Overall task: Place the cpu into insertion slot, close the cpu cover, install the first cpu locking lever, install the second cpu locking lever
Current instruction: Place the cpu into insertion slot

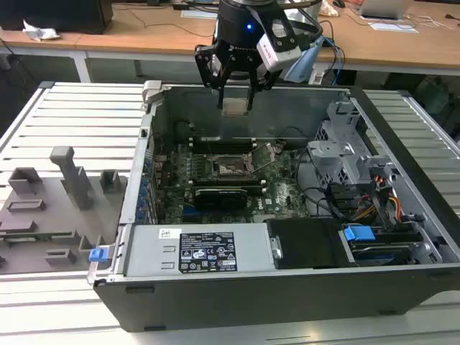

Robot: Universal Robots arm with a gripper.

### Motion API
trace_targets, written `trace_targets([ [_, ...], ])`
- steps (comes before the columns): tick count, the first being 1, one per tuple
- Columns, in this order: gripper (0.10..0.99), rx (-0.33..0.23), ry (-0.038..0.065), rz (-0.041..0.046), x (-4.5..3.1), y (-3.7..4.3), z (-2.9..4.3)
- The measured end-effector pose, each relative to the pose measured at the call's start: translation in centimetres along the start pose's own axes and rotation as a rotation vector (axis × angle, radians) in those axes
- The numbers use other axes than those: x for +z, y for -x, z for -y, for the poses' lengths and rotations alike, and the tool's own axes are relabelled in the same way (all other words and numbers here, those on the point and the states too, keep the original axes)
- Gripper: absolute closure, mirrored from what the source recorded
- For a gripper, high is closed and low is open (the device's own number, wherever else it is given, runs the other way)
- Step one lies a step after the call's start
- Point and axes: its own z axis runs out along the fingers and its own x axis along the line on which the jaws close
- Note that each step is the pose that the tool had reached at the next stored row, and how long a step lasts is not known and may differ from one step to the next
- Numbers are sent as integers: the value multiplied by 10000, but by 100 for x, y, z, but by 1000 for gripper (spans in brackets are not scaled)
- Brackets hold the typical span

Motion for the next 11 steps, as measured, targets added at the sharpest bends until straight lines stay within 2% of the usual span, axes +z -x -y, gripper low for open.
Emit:
trace_targets([
  [11, 557, 116, 1, 10, -1, 1, 7],
])
